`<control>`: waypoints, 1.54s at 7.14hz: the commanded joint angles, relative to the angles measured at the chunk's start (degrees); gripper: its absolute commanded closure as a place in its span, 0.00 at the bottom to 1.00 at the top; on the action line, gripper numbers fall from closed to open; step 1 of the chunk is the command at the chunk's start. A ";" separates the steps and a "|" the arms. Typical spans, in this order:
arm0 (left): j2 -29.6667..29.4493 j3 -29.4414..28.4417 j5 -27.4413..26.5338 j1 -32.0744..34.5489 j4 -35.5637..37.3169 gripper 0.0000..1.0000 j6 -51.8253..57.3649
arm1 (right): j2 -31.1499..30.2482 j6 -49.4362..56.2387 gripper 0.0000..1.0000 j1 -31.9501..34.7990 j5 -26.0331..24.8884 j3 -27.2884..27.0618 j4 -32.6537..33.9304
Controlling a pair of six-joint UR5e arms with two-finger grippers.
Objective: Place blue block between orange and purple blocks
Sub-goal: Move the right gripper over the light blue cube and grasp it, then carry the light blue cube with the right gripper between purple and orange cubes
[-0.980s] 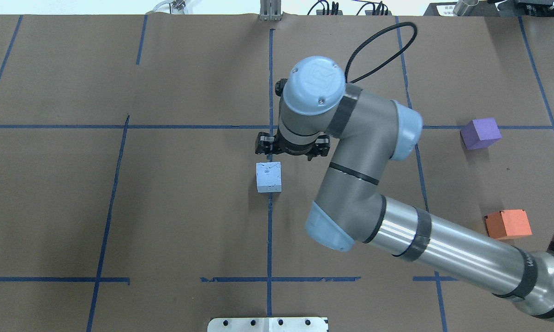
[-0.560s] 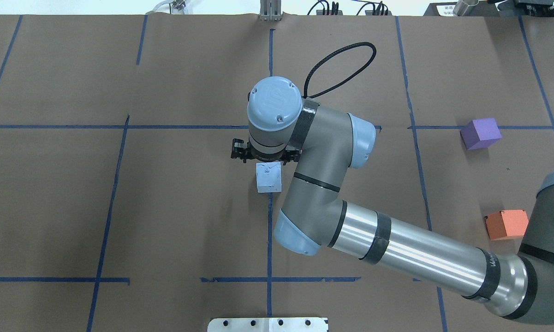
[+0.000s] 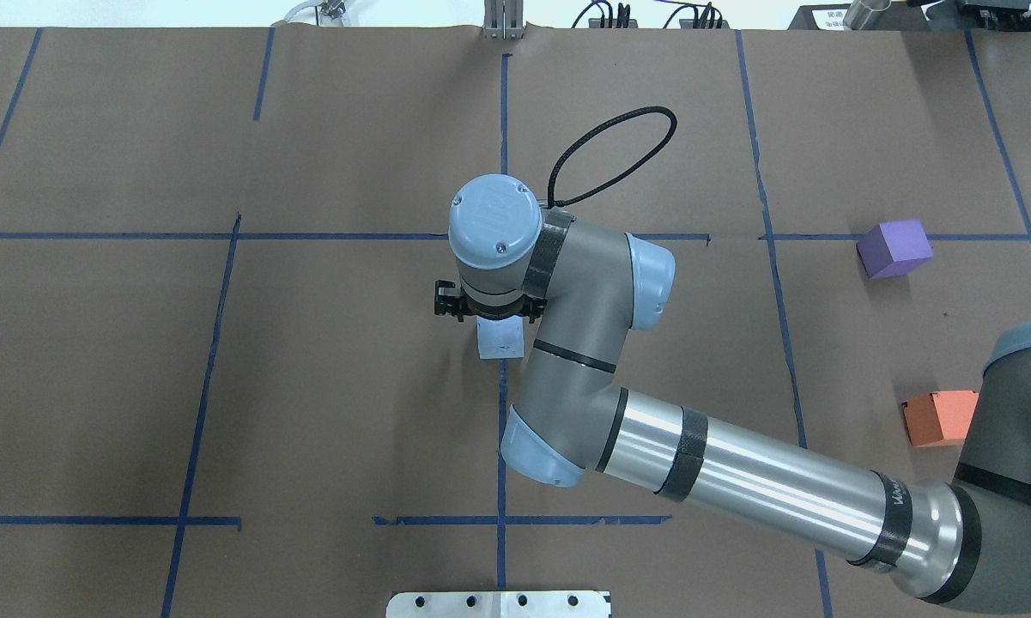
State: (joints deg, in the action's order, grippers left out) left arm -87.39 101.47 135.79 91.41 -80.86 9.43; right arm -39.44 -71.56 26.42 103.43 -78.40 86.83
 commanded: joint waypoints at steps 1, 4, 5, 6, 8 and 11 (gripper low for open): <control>0.03 -0.48 0.00 0.00 0.00 0.00 0.06 | -0.11 0.19 0.07 -1.11 -0.86 1.23 0.00; 0.03 -0.57 0.00 0.00 0.00 0.00 0.06 | -0.46 0.19 0.94 2.12 1.50 -1.65 1.76; 0.03 -0.57 0.00 0.00 0.00 0.00 0.06 | -3.60 1.15 0.94 4.67 3.69 -6.10 3.50; 0.03 -0.66 0.00 0.00 0.00 0.00 0.06 | -10.33 6.03 0.94 7.04 4.93 -13.28 5.09; 0.03 -0.48 0.00 0.00 0.00 0.00 0.06 | -24.47 18.23 0.93 14.23 9.92 -25.26 5.98; 0.03 -0.13 0.00 0.00 0.00 0.00 -0.02 | -44.00 28.32 0.92 24.45 16.17 -30.32 -1.69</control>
State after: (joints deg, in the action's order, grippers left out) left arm -87.36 101.11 135.79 91.41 -80.86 9.53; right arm -76.25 -45.39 47.48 117.29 -107.77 90.13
